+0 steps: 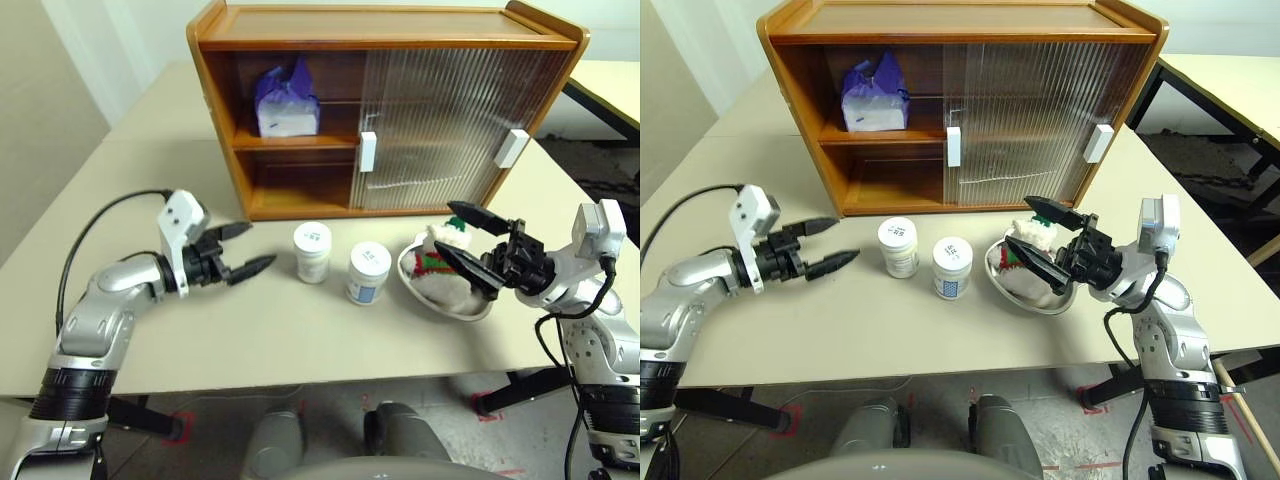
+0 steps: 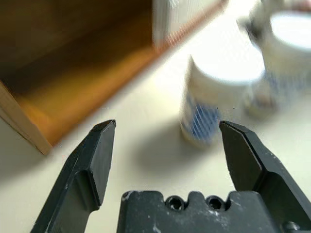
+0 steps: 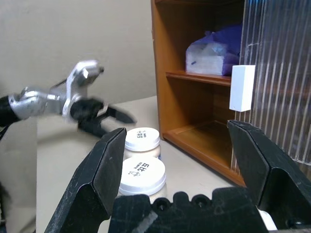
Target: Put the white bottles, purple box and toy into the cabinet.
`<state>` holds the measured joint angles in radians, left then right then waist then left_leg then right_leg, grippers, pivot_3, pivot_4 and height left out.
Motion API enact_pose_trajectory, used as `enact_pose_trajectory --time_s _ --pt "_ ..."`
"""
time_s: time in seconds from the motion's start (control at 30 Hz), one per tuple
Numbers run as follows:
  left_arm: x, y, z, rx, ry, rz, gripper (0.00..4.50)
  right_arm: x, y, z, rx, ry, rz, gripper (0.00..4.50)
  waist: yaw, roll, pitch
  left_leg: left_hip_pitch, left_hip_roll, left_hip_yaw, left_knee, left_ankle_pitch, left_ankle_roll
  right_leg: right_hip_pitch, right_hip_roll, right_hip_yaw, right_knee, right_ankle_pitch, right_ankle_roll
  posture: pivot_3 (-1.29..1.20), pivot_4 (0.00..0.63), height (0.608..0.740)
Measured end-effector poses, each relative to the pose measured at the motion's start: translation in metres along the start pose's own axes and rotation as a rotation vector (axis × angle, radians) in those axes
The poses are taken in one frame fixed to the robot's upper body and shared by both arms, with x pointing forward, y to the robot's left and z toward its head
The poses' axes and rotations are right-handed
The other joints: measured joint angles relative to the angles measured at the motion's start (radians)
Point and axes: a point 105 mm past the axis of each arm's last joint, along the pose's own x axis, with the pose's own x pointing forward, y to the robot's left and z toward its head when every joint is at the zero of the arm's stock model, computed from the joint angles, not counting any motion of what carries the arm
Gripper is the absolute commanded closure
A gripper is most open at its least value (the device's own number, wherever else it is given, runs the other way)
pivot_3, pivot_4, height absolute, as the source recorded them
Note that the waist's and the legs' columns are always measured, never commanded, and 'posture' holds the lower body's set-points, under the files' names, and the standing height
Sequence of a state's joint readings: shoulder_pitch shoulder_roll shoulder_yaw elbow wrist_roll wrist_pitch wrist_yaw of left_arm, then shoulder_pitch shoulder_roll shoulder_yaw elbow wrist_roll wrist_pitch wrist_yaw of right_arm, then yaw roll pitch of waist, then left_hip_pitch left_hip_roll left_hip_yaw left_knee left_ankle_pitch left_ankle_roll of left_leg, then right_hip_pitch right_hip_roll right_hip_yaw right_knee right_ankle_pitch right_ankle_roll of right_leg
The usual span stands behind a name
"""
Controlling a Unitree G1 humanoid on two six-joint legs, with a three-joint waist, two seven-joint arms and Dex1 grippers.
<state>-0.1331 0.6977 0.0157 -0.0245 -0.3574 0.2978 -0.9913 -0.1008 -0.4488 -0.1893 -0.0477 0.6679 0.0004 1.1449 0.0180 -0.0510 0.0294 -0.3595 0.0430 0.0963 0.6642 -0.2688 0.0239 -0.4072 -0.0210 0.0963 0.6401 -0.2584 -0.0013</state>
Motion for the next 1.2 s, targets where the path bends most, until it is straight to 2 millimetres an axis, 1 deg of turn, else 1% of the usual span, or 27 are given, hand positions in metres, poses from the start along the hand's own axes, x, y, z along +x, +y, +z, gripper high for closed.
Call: enact_pose_trajectory --time_s 0.07,0.2,0.3,0.37,0.5,0.73,0.97,1.0,1.07,1.13,1.2 --pt "0.002 -0.008 -0.007 -0.002 0.013 -0.04 0.07 0.0 0.0 0.0 0.0 0.0 -0.001 0.0 0.0 0.0 0.0 0.0 0.0 0.0 0.0 0.0 0.0 0.0 0.0 -0.001 0.0 0.0 0.0 0.1 0.0 0.74" --pt "0.012 -0.02 -0.011 0.022 -0.003 -0.088 0.07 0.002 0.0 0.002 -0.001 -0.001 -0.007 0.0 0.0 0.0 0.0 0.0 0.001 0.0 0.0 0.0 0.0 0.0 -0.001 -0.002 0.002 0.001 0.003 0.1 0.0 0.74" --pt "0.026 -0.032 -0.023 0.009 0.008 -0.114 0.07 0.003 0.001 0.003 -0.003 -0.001 -0.001 0.0 0.0 0.001 0.0 0.0 0.001 -0.001 0.0 0.0 0.0 0.0 0.0 -0.002 0.003 0.002 0.005 0.1 0.0 0.74" --pt "0.036 -0.035 -0.022 -0.006 -0.015 -0.1 0.07 0.004 0.001 0.003 -0.003 -0.001 -0.003 0.0 0.0 0.001 0.0 0.0 0.002 -0.001 0.0 0.0 0.0 0.0 0.001 -0.002 0.003 0.002 0.006 0.1 0.0 0.74" --pt "0.047 -0.034 -0.019 0.016 -0.009 -0.079 0.07 0.004 0.0 0.003 0.0 0.001 -0.006 0.0 0.0 0.001 -0.001 0.001 0.002 -0.001 0.0 0.0 0.0 0.0 0.002 -0.002 0.003 0.002 0.006 0.11 0.0 0.74" --pt "0.066 -0.032 -0.026 -0.049 -0.009 -0.027 0.07 0.007 0.001 0.003 0.008 0.004 -0.002 0.0 0.0 0.002 -0.001 0.001 0.002 -0.001 0.0 0.0 0.0 0.0 0.003 -0.001 0.003 0.002 0.006 0.11 0.0 0.74" --pt "0.083 -0.031 -0.022 -0.1 -0.05 -0.015 0.07 0.011 0.002 0.005 0.004 0.001 0.006 0.0 0.005 0.003 -0.002 0.001 0.001 -0.001 0.001 0.0 0.0 0.001 0.003 -0.001 0.003 0.003 0.008 0.1 0.0 0.74" --pt "0.084 -0.031 -0.022 -0.104 -0.053 -0.016 0.23 0.011 0.002 0.005 0.004 0.001 0.006 0.0 0.004 0.003 -0.002 0.001 0.0 -0.001 0.001 0.0 0.0 0.001 0.003 0.0 0.003 0.003 0.008 0.1 0.0 0.74" --pt "0.088 -0.031 -0.022 -0.116 -0.059 -0.018 0.69 0.011 0.002 0.006 0.003 0.002 0.004 0.0 0.005 0.004 -0.003 0.001 0.0 -0.001 0.001 0.0 0.0 0.001 0.002 0.0 0.003 0.003 0.009 0.1 0.0 0.74" --pt "0.089 -0.032 -0.022 -0.131 -0.064 -0.018 1.34 0.012 0.002 0.006 0.001 0.001 0.005 0.0 0.005 0.005 -0.003 0.001 -0.001 -0.001 0.001 0.0 0.0 0.001 0.002 0.001 0.003 0.004 0.01 0.1 0.0 0.74" --pt "0.09 -0.032 -0.022 -0.134 -0.064 -0.019 1.4 0.012 0.003 0.007 -0.003 0.0 0.01 0.0 0.004 0.005 -0.003 0.001 -0.001 -0.001 0.002 0.0 0.0 0.001 0.002 0.001 0.003 0.004 0.01 0.1 0.0 0.74"
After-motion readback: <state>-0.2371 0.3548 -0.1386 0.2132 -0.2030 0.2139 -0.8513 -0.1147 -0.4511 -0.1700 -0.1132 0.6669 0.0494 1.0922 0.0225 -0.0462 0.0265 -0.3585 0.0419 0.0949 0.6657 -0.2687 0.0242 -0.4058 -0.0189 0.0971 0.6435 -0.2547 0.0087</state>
